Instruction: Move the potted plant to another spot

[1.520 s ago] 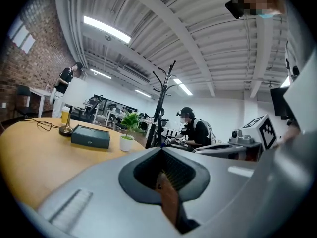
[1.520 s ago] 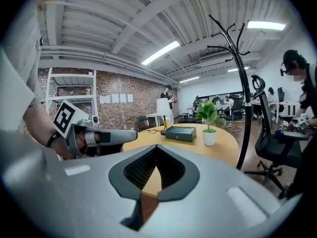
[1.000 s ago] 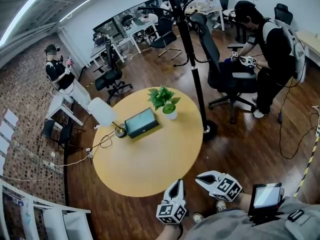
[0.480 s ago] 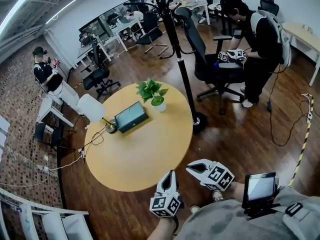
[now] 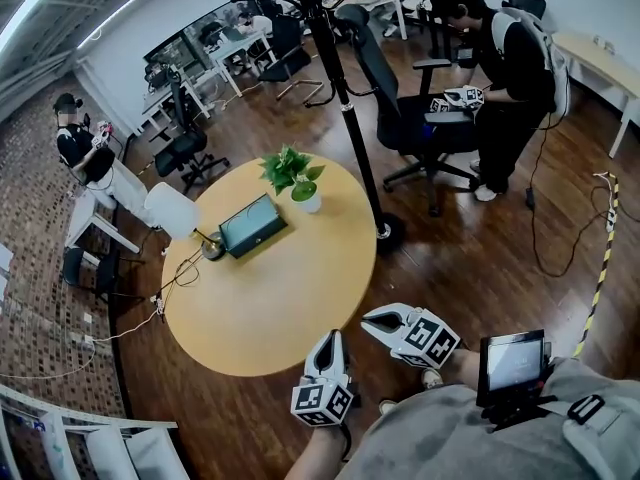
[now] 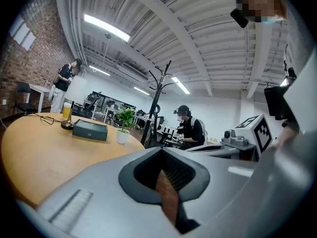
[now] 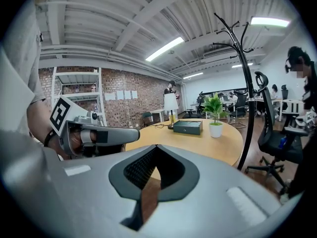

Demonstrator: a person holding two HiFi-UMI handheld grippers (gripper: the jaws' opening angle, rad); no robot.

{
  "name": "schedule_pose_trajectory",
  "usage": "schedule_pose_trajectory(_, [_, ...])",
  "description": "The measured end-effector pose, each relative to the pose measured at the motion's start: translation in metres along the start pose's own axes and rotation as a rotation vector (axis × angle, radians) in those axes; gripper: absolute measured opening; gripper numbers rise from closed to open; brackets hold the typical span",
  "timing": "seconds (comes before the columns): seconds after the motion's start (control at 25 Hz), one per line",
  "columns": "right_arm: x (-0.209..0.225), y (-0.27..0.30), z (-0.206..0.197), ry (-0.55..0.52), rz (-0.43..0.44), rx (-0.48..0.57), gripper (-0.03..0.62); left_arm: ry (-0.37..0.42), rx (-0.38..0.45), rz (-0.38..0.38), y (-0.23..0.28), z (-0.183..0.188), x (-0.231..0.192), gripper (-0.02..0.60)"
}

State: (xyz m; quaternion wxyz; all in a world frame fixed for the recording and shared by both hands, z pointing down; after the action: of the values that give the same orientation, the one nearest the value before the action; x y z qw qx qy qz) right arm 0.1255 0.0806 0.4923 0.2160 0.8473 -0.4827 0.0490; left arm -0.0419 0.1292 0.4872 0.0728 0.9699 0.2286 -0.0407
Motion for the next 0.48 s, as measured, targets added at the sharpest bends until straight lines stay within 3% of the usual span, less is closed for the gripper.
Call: schedule_pose_trajectory(0.48, [-0.0050,0.0007,0.0023,-0.007,0.009,0.001,0.000,-0.004,0.003,0.007,-0.0032,0.0006,0.0023,-0.003])
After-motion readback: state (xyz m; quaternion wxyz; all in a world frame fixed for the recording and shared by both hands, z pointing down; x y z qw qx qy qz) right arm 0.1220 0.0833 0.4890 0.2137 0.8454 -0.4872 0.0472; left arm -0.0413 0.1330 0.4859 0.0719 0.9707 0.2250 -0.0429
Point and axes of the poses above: the fingertips, and each gripper's own axes: y forward along the fingers, x to its right, z out of its top, the point moved 9 cm from there along -y, backward along the fingers, and after that the axes turned 11 degrees about y, right-handed, at the moved point
